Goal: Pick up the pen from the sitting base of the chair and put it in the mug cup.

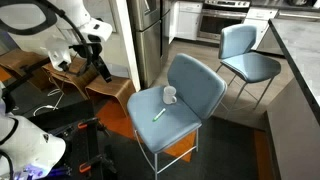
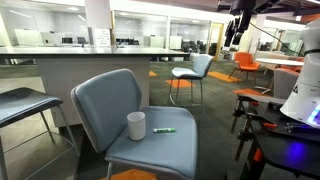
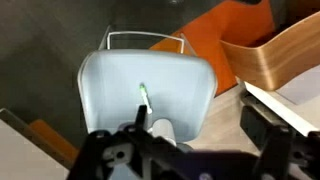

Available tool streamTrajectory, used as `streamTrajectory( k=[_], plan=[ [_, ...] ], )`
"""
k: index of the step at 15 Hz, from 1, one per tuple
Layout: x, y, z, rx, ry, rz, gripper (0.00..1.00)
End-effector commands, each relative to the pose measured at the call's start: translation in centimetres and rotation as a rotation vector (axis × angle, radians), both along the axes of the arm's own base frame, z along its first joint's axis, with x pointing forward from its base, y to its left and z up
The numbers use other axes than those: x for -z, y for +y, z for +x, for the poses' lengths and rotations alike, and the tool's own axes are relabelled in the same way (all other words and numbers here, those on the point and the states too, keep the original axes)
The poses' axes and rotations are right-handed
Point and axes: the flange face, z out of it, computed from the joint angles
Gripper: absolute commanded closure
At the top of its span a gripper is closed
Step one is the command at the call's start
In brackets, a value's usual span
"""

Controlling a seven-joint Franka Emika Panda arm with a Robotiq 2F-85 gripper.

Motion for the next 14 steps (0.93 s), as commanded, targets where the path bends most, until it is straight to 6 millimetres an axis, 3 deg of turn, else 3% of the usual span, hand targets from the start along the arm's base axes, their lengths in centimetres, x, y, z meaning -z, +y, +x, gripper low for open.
streamTrajectory(
  k=[1, 8, 11, 14],
  plan=[
    [-0.1, 0.0, 0.0, 0.0, 0.001, 0.0, 0.0],
    [-0.1, 0.0, 0.0, 0.0, 0.001, 0.0, 0.0],
    [1.1, 0.2, 1.8, -0.018, 0.031, -0.006, 0.0],
    [3.9, 0.5, 4.8, -0.034, 0.067, -0.013, 0.0]
  ],
)
